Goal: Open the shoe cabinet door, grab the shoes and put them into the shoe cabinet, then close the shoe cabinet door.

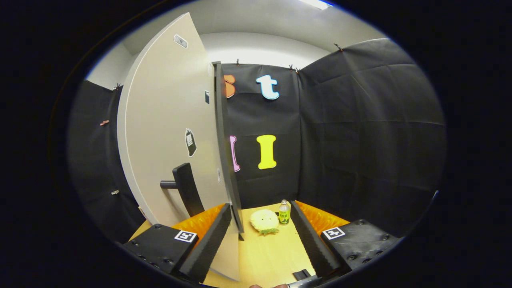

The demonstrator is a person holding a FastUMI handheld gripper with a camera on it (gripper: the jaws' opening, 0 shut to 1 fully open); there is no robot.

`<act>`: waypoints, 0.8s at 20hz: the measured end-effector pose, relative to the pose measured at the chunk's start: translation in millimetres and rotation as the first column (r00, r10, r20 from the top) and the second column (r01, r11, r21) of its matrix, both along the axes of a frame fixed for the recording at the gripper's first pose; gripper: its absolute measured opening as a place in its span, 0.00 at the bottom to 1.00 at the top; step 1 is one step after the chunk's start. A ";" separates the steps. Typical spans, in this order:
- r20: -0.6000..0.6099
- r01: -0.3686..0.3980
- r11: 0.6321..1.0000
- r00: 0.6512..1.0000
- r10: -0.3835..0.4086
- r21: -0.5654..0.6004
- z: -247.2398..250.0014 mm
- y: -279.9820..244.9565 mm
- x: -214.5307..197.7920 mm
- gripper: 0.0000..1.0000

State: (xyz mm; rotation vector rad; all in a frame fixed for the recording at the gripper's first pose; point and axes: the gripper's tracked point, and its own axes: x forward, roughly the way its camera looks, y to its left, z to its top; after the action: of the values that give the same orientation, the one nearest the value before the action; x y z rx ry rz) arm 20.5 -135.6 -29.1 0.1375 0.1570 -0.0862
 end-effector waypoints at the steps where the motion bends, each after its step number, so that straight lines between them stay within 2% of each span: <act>1: -0.002 0.000 1.000 1.000 0.000 -0.002 0.5 10.6 -1.9 0.98; 6: 0.011 -0.005 1.000 1.000 0.005 -0.013 0.8 71.3 3.3 0.98; 16: 0.015 -0.126 0.992 0.992 0.125 0.027 -4.6 176.9 43.7 0.98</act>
State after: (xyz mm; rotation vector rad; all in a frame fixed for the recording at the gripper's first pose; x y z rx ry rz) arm 64.3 41.3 -33.7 0.1554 0.1528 0.0424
